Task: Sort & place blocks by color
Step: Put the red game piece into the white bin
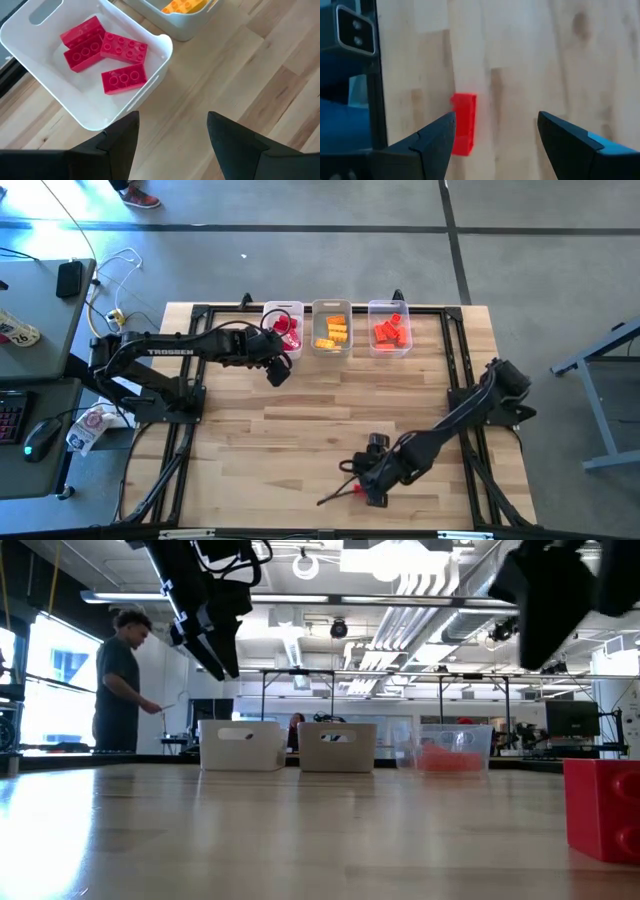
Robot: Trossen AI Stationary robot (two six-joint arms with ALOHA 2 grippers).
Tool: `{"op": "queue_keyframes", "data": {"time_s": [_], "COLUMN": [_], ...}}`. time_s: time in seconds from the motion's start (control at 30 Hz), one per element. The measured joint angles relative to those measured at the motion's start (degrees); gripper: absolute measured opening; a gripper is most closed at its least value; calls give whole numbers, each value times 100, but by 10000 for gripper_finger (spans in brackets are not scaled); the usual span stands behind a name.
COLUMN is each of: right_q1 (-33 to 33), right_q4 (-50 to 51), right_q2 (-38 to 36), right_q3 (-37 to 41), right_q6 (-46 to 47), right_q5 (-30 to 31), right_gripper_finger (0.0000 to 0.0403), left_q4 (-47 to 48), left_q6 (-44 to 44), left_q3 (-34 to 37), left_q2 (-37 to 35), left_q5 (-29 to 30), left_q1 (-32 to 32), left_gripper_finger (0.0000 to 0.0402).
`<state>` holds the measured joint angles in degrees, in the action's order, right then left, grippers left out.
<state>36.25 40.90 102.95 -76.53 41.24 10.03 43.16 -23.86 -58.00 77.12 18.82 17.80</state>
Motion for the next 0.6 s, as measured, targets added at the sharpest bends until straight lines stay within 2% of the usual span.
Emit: {"op": "queue_keyframes", "data": {"time_s": [0.2,0.6], "right_q1": [284,518], "right_q4": [-220,-404], "right_q2": [283,877], "right_q3": [0,0], "right_q6": [388,528], "right_q5": [-130,54], "right_gripper_finger": [268,268], "left_q4": [-7,-10], "left_q6": [-3,-160], "left_q3": [0,0], "left_q2": [0,0], "left_q5": [-12,-16], "left_q1": [0,0], "left_gripper_finger": [220,220]}}
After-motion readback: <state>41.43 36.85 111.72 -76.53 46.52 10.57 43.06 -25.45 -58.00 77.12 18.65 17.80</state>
